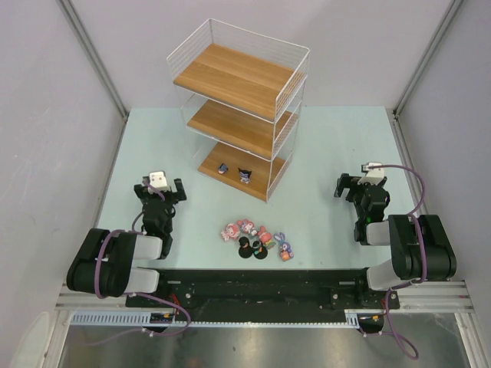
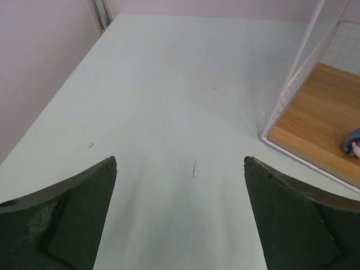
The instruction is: Place and organize the plastic toys onto the shelf
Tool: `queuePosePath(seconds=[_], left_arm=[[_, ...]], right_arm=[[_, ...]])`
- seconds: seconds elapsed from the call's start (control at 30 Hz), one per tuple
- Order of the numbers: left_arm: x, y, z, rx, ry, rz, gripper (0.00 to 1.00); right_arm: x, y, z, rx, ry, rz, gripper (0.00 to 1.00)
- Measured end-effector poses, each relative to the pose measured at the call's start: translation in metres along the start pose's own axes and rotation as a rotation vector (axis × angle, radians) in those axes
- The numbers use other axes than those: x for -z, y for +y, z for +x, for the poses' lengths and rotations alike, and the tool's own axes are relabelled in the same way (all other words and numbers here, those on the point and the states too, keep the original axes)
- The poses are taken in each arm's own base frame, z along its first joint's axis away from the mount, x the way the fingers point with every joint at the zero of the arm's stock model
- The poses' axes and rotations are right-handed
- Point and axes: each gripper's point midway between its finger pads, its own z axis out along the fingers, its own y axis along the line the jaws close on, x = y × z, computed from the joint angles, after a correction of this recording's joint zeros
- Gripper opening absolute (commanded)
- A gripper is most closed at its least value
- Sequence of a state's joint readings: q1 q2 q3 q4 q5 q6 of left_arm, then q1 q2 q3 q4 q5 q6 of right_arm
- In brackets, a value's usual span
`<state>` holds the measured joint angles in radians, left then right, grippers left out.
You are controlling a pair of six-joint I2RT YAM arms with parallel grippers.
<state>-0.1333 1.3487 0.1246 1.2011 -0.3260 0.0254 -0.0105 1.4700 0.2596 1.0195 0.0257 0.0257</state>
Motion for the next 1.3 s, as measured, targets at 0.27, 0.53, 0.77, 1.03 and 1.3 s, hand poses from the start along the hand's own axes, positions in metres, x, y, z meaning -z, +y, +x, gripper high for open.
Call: queuePosePath(seconds=[0.27,0.53,0.77,1.03,1.3], left_arm=[[0.0,0.0,0.0,0.0,0.0,0.0,1.0],[0.0,0.0,0.0,0.0,0.0,0.0,1.0],[0.003,0.003,-0.007,-0.001,-0.002,-0.029,1.0],[0.004,0.003,-0.115,0.191,-0.141,-0.098,1.0],[0.019,-0.026,-0.088,0.294,0.095,-0.022,1.0]], right_arm=[[0.0,0.0,0.0,0.0,0.0,0.0,1.0],[0.0,0.0,0.0,0.0,0.0,0.0,1.0],[0.002,-0.003,-0.002,0.002,-0.007,0.077,1.0],[0.014,0.011,-0.091,-0.1,-0.122,0.083,0.99],[0.046,0.026,-0.105,-0.279,-0.056,0.013,1.0]])
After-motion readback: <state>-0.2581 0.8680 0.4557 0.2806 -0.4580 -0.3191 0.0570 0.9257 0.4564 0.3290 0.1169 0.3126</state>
